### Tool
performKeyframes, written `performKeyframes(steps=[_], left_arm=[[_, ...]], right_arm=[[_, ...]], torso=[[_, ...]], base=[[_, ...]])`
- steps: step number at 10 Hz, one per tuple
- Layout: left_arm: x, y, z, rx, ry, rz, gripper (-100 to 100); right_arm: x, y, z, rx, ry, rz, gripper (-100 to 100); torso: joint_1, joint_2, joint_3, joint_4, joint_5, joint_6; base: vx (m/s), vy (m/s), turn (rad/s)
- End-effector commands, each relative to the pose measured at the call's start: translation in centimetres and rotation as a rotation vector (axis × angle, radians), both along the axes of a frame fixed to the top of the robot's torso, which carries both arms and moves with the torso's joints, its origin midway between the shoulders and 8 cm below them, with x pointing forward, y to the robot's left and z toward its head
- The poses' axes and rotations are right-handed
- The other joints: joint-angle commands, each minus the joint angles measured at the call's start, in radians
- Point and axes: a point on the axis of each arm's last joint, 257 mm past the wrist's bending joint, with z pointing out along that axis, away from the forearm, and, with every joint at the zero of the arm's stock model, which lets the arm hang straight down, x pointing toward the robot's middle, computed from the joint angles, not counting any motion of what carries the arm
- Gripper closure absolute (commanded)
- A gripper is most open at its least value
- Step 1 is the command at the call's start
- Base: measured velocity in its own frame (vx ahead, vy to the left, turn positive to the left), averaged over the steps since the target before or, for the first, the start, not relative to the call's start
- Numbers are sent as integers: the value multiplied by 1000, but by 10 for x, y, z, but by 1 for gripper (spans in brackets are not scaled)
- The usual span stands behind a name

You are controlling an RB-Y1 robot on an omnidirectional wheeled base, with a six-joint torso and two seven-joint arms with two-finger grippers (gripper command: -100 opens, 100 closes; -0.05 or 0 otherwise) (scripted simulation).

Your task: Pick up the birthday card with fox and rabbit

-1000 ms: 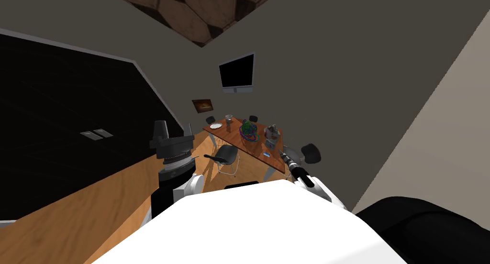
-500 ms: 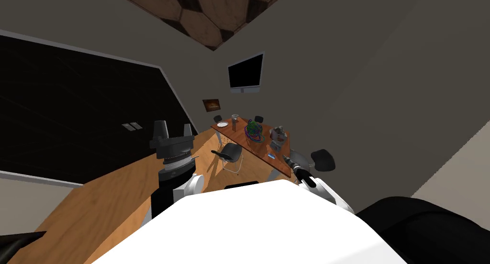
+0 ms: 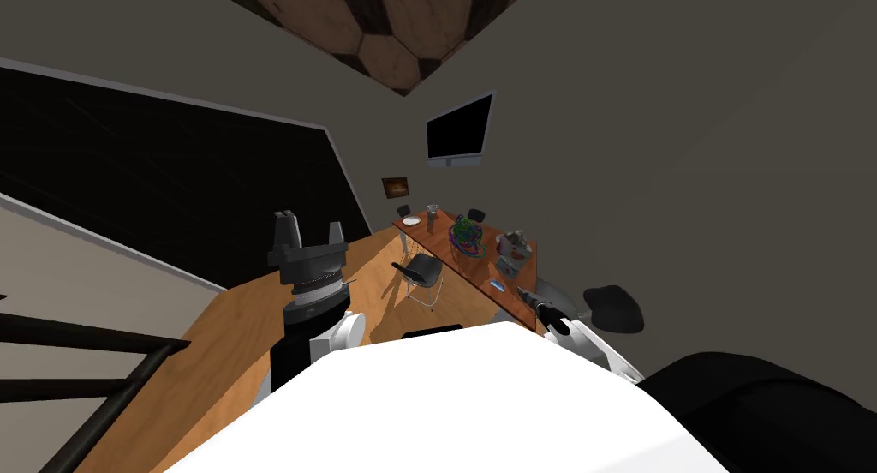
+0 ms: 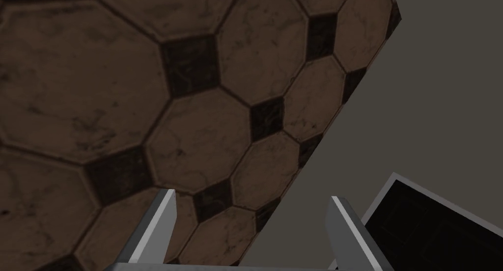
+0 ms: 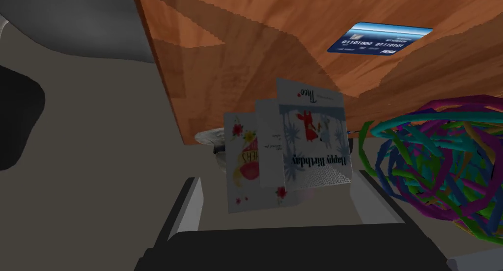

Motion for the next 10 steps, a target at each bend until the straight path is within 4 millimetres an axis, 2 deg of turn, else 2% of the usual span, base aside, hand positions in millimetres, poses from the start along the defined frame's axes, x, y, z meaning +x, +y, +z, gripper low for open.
performKeyframes(steps=[1, 2, 3, 4, 5, 6, 8, 9, 10], left_arm=[[0, 0, 0, 0, 0, 0, 0], [0, 0, 0, 0, 0, 0, 0], [0, 0, 0, 0, 0, 0, 0], [0, 0, 0, 0, 0, 0, 0], [0, 0, 0, 0, 0, 0, 0], [0, 0, 0, 0, 0, 0, 0], [0, 0, 0, 0, 0, 0, 0], [0, 0, 0, 0, 0, 0, 0], [0, 0, 0, 0, 0, 0, 0]], right_arm=[[-27, -27, -12, -76, 105, -16, -100], [-29, -28, -14, -76, 110, -20, -100], [-44, -47, -19, -123, 176, -30, -100], [-44, -47, -19, -123, 176, -30, -100], [-55, -63, -19, -169, 230, -34, -100], [-59, -66, -22, -169, 239, -40, -100], [-86, -100, -22, -256, 354, -58, -100], [-86, -101, -22, -256, 355, -58, -100], [-98, -117, -20, -297, 407, -67, -100]], torso=[[0, 0, 0, 0, 0, 0], [0, 0, 0, 0, 0, 0], [0, 0, 0, 0, 0, 1], [0, 0, 0, 0, 0, 0], [0, 0, 0, 0, 0, 1], [0, 0, 0, 0, 0, 0], [-1, 0, 0, 0, 0, 1], [0, 0, 0, 0, 0, 0], [-1, 0, 0, 0, 0, 1]], base=[[-22, 27, 438], [-16, 11, 123], [-13, 22, 230], [-11, 12, 133], [-15, 19, 282], [-9, 10, 114], [-11, 20, 309], [-9, 10, 117], [-10, 16, 183]])
